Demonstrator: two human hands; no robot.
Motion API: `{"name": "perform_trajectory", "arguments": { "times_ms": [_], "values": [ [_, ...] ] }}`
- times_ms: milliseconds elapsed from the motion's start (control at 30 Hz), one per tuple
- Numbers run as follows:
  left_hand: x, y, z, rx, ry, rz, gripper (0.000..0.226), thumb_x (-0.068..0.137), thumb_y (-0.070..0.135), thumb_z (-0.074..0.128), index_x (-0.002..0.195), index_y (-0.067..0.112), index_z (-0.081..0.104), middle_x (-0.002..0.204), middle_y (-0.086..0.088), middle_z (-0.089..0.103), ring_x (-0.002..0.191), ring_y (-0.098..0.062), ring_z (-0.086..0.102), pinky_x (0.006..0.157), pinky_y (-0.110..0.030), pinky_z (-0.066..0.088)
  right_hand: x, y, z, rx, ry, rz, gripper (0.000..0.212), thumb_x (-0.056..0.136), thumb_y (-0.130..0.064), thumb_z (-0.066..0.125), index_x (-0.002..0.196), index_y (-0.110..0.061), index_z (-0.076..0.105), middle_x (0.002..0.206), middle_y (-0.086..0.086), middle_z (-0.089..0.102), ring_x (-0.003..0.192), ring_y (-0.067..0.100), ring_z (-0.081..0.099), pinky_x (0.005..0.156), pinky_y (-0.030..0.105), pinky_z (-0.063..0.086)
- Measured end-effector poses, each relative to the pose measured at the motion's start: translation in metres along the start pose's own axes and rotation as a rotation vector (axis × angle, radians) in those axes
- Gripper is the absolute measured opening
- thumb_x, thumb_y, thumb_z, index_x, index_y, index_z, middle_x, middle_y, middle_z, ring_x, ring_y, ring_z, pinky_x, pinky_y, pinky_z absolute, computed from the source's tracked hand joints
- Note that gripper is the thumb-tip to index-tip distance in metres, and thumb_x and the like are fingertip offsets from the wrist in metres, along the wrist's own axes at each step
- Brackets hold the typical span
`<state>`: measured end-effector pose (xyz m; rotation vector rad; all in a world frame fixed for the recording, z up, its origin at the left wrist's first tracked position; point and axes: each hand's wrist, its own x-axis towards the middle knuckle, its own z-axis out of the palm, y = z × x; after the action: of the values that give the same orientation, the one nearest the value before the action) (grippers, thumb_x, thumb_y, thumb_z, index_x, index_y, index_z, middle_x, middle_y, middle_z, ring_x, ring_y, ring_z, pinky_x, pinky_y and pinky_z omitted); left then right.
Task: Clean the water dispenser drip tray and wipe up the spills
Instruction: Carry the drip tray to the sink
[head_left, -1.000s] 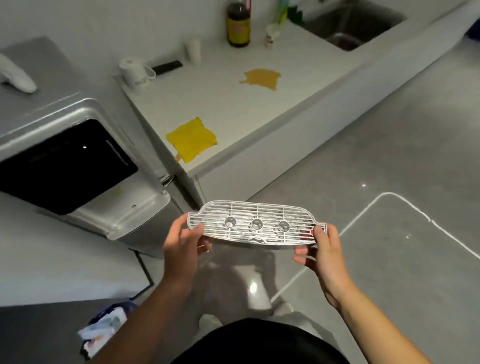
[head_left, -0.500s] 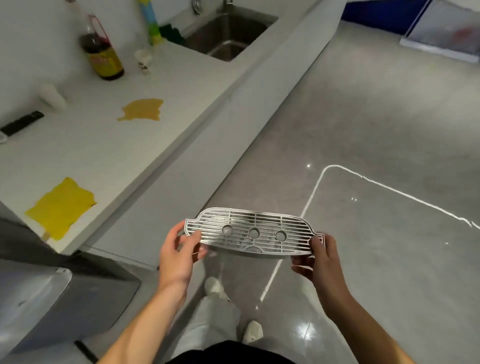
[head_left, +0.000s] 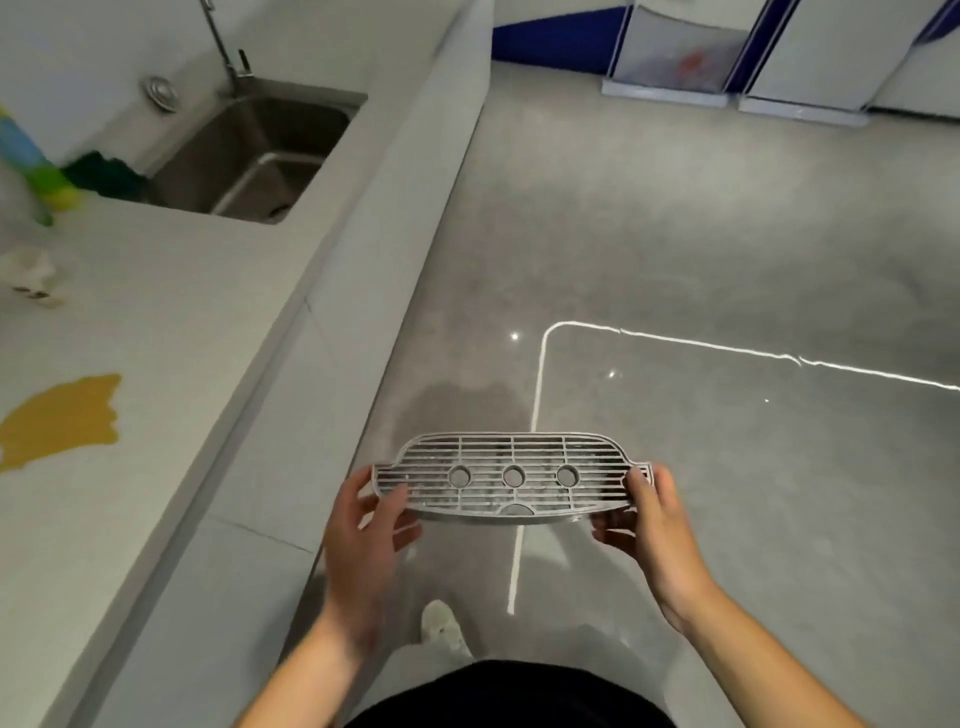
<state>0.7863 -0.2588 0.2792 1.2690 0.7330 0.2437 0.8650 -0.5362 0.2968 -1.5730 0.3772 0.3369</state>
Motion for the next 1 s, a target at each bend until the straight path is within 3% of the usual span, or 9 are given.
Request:
{"name": "perform_trajectory", "arguments": {
  "times_ms": [67,167,267,433,567,667,833,900,1000],
  "values": [
    [0.033,0.007,0.009,0.037,0.0,-0.021,0.043,0.083,0.037,0.076,0.124,0.029,0.066,0.106,-0.015,0.077,0.084,-0.029,0.079,0.068,-0.034,0.062,0.024,-0.012,0.008,-0.01,0.013,0.009,0.022,0.106,-0.037,0.046,0.112,-0.019,0.056,0.089,0.007,0.072,0.07,0.022,0.067,0.066,0.036,0.06],
    [0.081,0.015,0.024,0.037,-0.004,-0.028,0.026,0.095,0.019,0.072,0.117,0.032,0.068,0.096,-0.015,0.075,0.074,-0.022,0.077,0.062,-0.032,0.062,0.062,-0.028,0.021,-0.019,0.033,0.035,0.018,0.106,-0.038,0.046,0.111,-0.025,0.059,0.098,0.008,0.074,0.072,0.021,0.068,0.066,0.033,0.06],
    [0.126,0.024,0.039,0.015,-0.025,-0.029,0.029,0.097,0.013,0.068,0.11,0.039,0.07,0.085,-0.007,0.073,0.071,-0.02,0.075,0.06,-0.03,0.061,0.107,-0.044,0.037,-0.039,0.02,0.036,0.018,0.107,-0.038,0.045,0.11,-0.027,0.059,0.097,0.011,0.075,0.072,0.02,0.07,0.067,0.034,0.061],
    [0.206,0.044,0.073,-0.006,-0.006,-0.014,0.028,0.098,0.002,0.064,0.118,0.021,0.066,0.093,-0.022,0.061,0.062,-0.017,0.063,0.05,-0.025,0.054,0.191,-0.079,0.067,-0.064,-0.02,-0.017,0.02,0.108,-0.036,0.043,0.112,-0.022,0.057,0.091,0.012,0.074,0.069,0.02,0.07,0.068,0.036,0.062],
    [0.264,0.071,0.105,-0.006,0.06,0.033,0.024,0.098,0.01,0.067,0.115,0.026,0.07,0.1,-0.024,0.07,0.079,-0.027,0.07,0.062,-0.029,0.062,0.263,-0.12,0.089,-0.069,-0.078,0.014,0.022,0.108,-0.039,0.043,0.111,-0.022,0.057,0.087,0.01,0.074,0.069,0.022,0.071,0.07,0.04,0.064],
    [0.304,0.093,0.127,-0.007,0.098,0.052,0.027,0.092,0.026,0.069,0.118,0.03,0.07,0.105,-0.012,0.076,0.089,-0.025,0.076,0.069,-0.032,0.064,0.315,-0.151,0.104,-0.12,-0.13,0.001,0.024,0.108,-0.043,0.042,0.111,-0.025,0.057,0.09,0.006,0.075,0.075,0.026,0.074,0.071,0.039,0.064],
    [0.379,0.119,0.156,0.012,0.164,0.016,0.034,0.1,0.017,0.064,0.134,0.02,0.062,0.112,-0.019,0.074,0.097,-0.039,0.075,0.083,-0.051,0.064,0.396,-0.198,0.136,-0.171,-0.18,-0.005,0.021,0.108,-0.041,0.04,0.108,-0.028,0.057,0.09,0.003,0.076,0.078,0.024,0.074,0.068,0.032,0.063],
    [0.409,0.13,0.164,0.02,0.178,0.03,0.03,0.1,0.02,0.065,0.129,0.024,0.064,0.11,-0.015,0.076,0.094,-0.035,0.076,0.082,-0.049,0.064,0.427,-0.212,0.153,-0.177,-0.189,0.0,0.021,0.108,-0.042,0.041,0.109,-0.028,0.056,0.091,0.005,0.075,0.078,0.025,0.075,0.069,0.035,0.063],
    [0.459,0.144,0.171,0.013,0.203,0.043,0.026,0.099,0.023,0.068,0.124,0.029,0.067,0.109,-0.011,0.076,0.09,-0.028,0.078,0.074,-0.037,0.065,0.476,-0.228,0.182,-0.193,-0.207,0.007,0.022,0.108,-0.041,0.042,0.111,-0.024,0.057,0.092,0.008,0.075,0.08,0.028,0.075,0.071,0.039,0.064]
  ]
}}
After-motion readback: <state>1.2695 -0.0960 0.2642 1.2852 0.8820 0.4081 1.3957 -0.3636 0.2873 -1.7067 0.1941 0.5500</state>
